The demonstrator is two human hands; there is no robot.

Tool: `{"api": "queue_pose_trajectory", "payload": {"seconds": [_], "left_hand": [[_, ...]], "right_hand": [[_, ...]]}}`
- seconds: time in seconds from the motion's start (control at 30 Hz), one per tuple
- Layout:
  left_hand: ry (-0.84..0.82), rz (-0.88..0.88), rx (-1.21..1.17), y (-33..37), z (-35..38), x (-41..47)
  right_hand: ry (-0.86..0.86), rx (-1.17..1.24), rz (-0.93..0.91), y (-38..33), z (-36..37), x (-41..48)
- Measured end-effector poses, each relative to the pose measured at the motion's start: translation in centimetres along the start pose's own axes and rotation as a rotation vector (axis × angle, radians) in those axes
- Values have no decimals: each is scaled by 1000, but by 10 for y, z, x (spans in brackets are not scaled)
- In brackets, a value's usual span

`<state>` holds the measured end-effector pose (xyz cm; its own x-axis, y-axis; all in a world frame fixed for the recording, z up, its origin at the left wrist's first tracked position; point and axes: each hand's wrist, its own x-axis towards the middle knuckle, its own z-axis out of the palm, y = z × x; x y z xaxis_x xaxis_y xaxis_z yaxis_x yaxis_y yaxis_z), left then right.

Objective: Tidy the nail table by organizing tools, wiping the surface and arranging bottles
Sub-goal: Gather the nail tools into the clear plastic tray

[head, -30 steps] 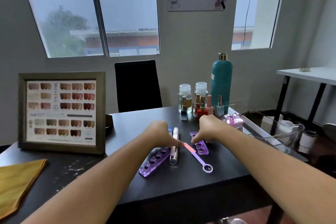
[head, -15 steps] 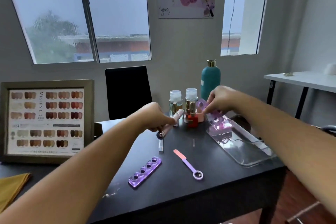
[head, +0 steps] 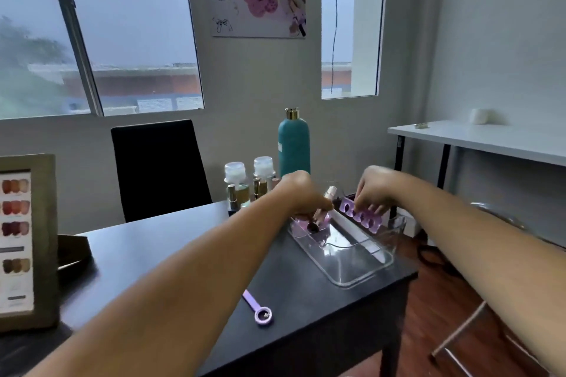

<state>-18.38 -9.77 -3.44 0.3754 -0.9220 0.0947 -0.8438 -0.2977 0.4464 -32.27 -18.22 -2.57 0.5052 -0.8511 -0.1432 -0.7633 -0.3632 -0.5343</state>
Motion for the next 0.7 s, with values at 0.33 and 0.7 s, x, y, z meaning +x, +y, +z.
{"api": "queue_pose_trajectory", "payload": {"seconds": [0.33, 0.7], "left_hand": [[-132, 33, 218, 12, 44, 9], [-151, 117, 314, 16, 31, 12]], "right_hand": [[-107, -190, 43, 11, 19, 7], [45, -198, -29, 11, 18, 10]]}}
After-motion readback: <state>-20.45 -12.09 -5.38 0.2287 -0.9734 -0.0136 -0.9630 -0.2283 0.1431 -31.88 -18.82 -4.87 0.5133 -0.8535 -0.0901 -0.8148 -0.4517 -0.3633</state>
